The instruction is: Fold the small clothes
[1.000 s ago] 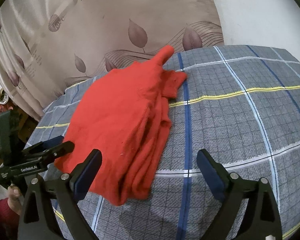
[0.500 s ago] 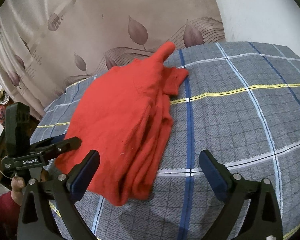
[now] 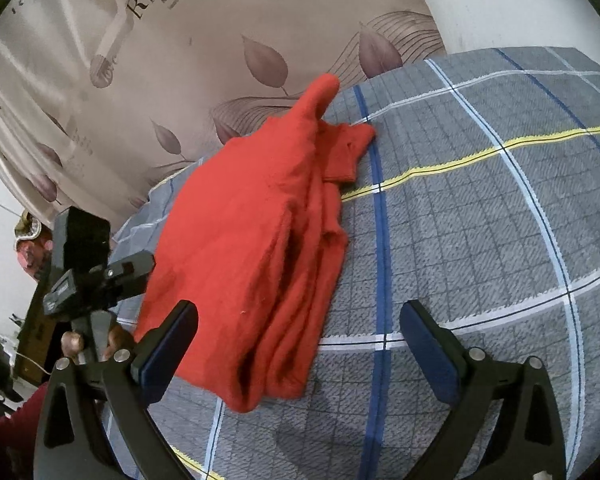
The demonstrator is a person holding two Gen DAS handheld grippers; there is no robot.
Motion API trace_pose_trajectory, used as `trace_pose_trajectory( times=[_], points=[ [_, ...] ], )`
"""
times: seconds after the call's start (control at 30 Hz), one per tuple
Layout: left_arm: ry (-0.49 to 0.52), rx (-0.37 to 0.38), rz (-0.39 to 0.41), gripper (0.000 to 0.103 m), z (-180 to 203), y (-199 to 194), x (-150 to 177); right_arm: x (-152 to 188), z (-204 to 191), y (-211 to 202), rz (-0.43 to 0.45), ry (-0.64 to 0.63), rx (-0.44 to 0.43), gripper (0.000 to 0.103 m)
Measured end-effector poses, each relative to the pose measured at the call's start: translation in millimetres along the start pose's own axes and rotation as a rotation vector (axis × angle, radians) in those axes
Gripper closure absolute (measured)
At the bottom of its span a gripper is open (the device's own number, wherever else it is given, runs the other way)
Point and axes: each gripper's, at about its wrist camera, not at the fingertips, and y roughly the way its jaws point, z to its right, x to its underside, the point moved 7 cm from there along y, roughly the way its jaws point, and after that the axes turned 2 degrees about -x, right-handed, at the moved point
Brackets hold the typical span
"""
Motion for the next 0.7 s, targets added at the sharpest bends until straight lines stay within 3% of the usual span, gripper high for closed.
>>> trace_pose_trajectory(
  times=[0.47, 0.7],
  points=[
    [0.032, 0.050, -0.003, 0.014, 3, 3, -7, -36, -8, 42, -0.105, 0.036, -0.206, 0.002],
    [0.042, 0.021, 0.000, 0.014, 5, 6, -7, -38, -20, 52, -0.142, 0.005, -0.267, 0.006]
  ],
)
